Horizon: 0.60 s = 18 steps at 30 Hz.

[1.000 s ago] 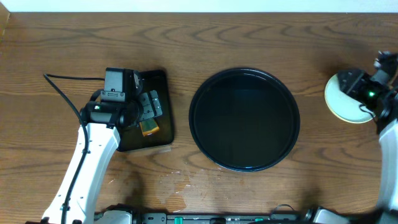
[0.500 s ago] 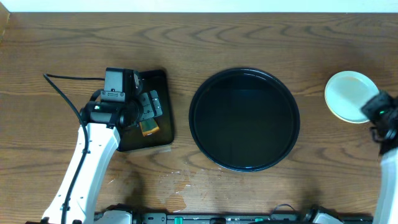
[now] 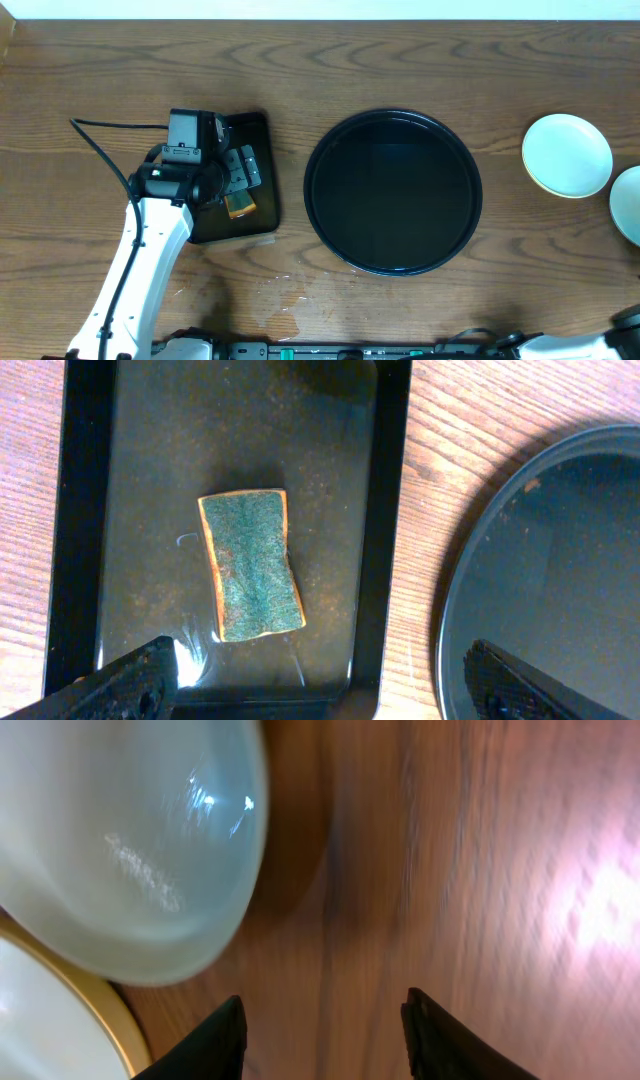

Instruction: Clean dirty plates on tray and stack at the side

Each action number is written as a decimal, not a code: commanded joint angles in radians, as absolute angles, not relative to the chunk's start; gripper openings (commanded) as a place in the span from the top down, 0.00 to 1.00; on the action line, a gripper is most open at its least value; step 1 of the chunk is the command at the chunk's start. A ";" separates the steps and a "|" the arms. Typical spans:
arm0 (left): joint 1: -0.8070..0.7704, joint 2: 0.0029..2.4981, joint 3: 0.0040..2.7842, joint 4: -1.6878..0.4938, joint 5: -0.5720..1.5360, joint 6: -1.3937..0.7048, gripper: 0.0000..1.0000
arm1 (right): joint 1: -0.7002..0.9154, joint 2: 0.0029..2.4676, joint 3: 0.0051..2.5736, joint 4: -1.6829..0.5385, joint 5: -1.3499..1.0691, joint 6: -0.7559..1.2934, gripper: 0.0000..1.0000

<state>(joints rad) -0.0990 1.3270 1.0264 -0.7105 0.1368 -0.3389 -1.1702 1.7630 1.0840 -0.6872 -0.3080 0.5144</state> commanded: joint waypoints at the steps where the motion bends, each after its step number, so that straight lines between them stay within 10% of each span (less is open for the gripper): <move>1: -0.097 1.333 1.042 -0.714 0.146 -0.329 0.08 | -1.217 1.845 1.084 -0.617 -0.574 0.472 0.53; 7: -0.097 1.333 1.042 -0.714 0.146 -0.329 0.08 | -1.192 1.898 1.084 -0.500 -0.534 0.403 0.60; 13: -0.097 1.333 1.042 -0.714 0.146 -0.329 0.08 | -1.170 1.898 1.084 -0.497 -0.363 0.413 0.99; 18: -0.097 1.333 1.042 -0.714 0.146 -0.329 0.08 | -1.164 1.896 1.085 -0.533 -0.283 0.448 0.99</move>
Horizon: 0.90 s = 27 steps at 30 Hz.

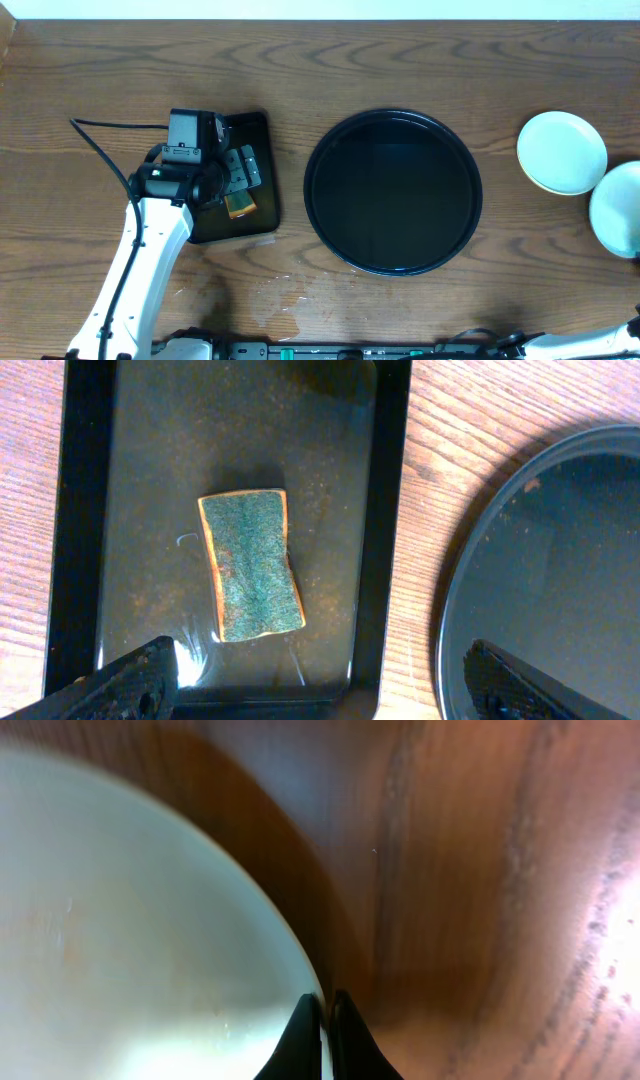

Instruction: Clean dirty plates on tray and stack at the side

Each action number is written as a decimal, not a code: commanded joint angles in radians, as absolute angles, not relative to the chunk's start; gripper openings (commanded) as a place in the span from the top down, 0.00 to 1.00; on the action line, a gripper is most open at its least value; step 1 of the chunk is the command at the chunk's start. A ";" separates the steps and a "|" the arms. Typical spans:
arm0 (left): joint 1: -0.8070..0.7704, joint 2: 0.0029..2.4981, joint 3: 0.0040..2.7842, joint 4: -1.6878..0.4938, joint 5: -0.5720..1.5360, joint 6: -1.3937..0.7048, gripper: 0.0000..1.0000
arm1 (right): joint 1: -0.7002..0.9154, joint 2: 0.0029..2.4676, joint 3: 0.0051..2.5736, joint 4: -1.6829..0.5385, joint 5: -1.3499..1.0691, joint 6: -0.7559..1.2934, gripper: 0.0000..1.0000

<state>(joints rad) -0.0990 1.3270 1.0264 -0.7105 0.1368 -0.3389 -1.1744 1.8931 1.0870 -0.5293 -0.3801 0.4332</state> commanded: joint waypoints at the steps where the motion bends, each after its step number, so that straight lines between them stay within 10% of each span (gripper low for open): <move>1: -0.097 1.333 1.042 -0.714 0.146 -0.329 0.08 | -1.164 1.893 1.085 -0.532 -0.295 0.447 0.99; 27: -0.097 1.333 1.042 -0.714 0.146 -0.330 0.08 | -0.775 1.773 1.085 -0.422 -0.359 0.389 0.99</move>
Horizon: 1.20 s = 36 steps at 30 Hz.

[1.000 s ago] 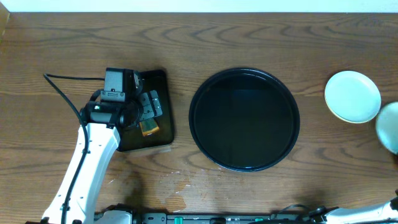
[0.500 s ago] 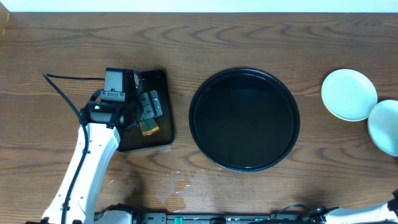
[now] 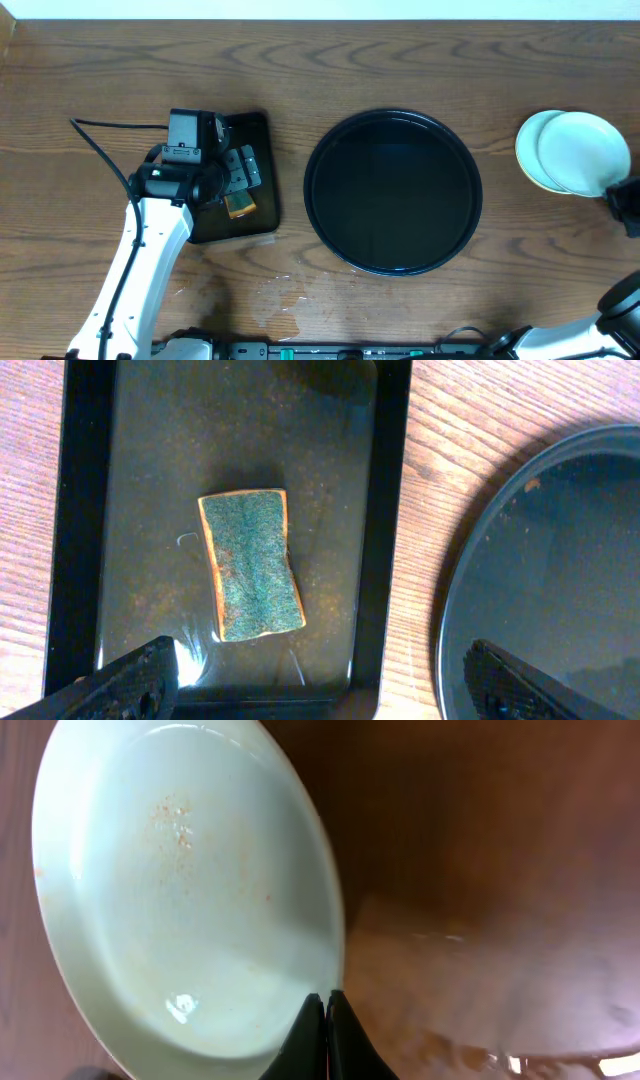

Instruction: Clean dirty plates on tray and stack at the side

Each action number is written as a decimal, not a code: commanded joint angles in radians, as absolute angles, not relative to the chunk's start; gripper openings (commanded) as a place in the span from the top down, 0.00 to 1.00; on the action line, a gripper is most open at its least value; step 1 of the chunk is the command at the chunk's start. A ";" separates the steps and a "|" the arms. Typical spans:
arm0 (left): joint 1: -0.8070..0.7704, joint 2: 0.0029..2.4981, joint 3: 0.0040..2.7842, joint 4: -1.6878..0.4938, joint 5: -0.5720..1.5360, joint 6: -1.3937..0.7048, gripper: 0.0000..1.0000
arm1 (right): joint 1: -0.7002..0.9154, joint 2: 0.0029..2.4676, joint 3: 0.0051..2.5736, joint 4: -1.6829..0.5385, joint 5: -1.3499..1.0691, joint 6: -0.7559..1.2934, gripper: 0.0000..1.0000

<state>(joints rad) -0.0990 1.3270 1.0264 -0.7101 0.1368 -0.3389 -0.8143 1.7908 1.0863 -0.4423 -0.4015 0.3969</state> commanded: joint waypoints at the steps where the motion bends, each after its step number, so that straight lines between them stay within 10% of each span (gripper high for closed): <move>1: -0.097 1.333 1.042 -0.714 0.146 -0.329 0.08 | -0.761 1.773 1.085 -0.418 -0.358 0.397 0.99; 10: -0.097 1.333 1.042 -0.714 0.146 -0.329 0.08 | -0.651 1.772 1.085 -0.466 -0.339 0.414 0.99; 14: -0.097 1.333 1.042 -0.714 0.146 -0.329 0.08 | -0.641 1.726 1.087 -0.475 -0.397 0.413 0.73; 25: -0.097 1.333 1.042 -0.714 0.146 -0.329 0.08 | -0.280 1.204 1.087 -0.527 -0.760 0.114 0.50; 27: -0.097 1.333 1.042 -0.714 0.146 -0.329 0.08 | -0.157 1.120 1.087 -0.525 -0.678 0.114 0.36; 28: -0.097 1.333 1.042 -0.714 0.146 -0.330 0.08 | -0.104 1.088 1.087 -0.525 -0.638 0.115 0.01; 36: -0.097 1.333 1.042 -0.714 0.146 -0.329 0.08 | 0.260 0.937 1.087 -0.544 -0.519 0.111 0.01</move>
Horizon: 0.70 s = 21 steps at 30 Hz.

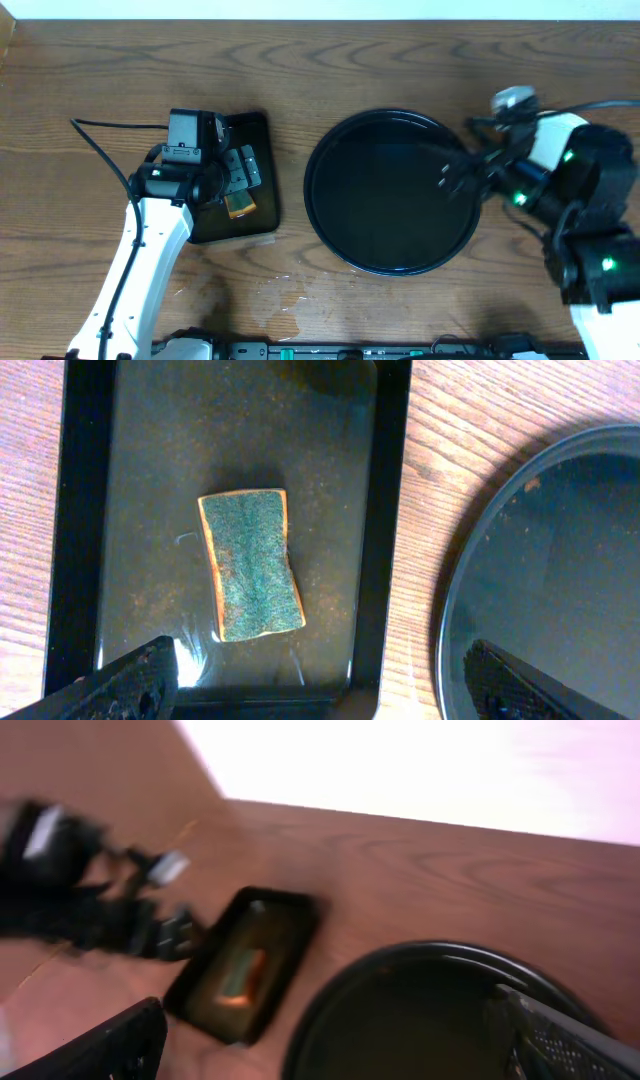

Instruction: Clean dirty plates on tray and stack at the side

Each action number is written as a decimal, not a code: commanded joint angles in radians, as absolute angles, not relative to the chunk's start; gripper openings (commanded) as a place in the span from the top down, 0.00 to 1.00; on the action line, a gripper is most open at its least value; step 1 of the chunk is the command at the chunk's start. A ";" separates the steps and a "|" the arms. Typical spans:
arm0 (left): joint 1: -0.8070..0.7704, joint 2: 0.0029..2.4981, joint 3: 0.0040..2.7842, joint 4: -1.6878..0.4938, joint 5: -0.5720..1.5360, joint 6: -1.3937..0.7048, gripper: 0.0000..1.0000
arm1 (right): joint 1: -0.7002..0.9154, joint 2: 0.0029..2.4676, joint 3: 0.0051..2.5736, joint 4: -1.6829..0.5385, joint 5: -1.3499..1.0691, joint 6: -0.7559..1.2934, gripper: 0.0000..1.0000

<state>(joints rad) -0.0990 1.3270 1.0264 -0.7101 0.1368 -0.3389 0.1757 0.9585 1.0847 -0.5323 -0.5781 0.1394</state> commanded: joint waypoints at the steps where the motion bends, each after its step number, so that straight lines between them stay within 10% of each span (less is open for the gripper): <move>1: -0.097 1.333 1.042 -0.714 0.146 -0.330 0.08 | 0.275 0.932 1.087 -0.553 -0.503 0.089 0.01; 11: -0.097 1.333 1.042 -0.714 0.146 -0.330 0.08 | 0.320 0.934 1.051 -0.614 -0.224 -0.062 0.01; 21: -0.097 1.333 1.042 -0.714 0.146 -0.329 0.08 | 0.279 0.539 0.497 -0.189 -0.120 -0.060 0.01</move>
<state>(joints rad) -0.0990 1.3270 1.0264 -0.7094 0.1371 -0.3389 0.3023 0.6891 0.6525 -0.2375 -0.1593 -0.0456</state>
